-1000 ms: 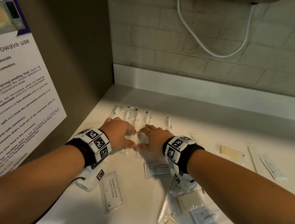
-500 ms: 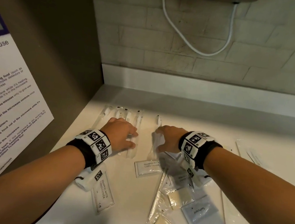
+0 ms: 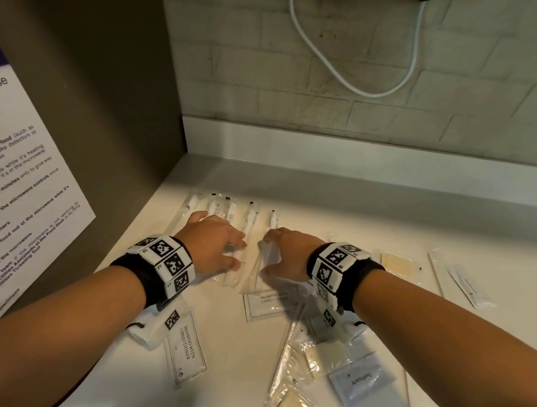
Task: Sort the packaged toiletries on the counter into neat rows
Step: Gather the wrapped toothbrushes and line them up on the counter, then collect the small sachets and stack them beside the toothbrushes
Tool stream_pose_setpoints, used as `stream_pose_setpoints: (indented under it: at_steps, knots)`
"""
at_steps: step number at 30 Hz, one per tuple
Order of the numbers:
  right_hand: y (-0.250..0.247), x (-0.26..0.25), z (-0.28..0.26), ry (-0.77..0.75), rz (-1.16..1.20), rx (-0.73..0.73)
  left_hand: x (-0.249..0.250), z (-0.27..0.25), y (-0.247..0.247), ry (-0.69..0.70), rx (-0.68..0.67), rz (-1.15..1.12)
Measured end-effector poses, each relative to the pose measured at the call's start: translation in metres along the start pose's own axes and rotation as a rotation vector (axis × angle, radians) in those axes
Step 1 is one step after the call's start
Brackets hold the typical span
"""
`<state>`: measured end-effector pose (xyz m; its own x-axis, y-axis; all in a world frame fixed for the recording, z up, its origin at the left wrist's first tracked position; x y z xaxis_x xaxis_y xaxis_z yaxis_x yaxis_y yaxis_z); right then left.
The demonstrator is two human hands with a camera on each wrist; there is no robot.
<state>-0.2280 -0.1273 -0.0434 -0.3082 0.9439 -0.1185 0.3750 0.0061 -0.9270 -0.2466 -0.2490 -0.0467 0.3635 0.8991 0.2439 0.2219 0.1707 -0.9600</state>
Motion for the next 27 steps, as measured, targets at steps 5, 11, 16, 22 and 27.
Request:
stream_pose_setpoints:
  at_steps: [5,11,16,22,27]
  knots:
    - [-0.001,0.000,0.000,-0.007,0.007,-0.007,0.003,0.001,0.002,-0.018,-0.020,-0.004]
    - [-0.002,0.001,0.003,-0.021,-0.013,-0.014,0.003,0.001,0.002,-0.022,-0.029,-0.014]
    - [-0.002,0.005,0.002,-0.004,0.057,-0.022,0.003,-0.001,-0.005,-0.011,0.025,-0.079]
    - [-0.021,0.032,-0.041,0.022,0.043,0.029,0.027,-0.024,-0.040,0.065,0.176,-0.246]
    - [0.005,0.041,-0.102,0.000,-0.036,-0.079,0.079,-0.054,-0.012,0.161,-0.051,-0.194]
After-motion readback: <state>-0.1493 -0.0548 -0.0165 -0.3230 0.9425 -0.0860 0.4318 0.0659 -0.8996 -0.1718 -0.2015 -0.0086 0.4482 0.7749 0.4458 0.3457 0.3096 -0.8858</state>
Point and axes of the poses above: each hand's wrist, its own z-axis towards the middle knuckle, its own y-axis out of the palm, x = y × z, the point moved 10 cm from there along z, towards the middle knuckle, and after that the axes turned 7 degrees about -z, right-handed, at the moved point
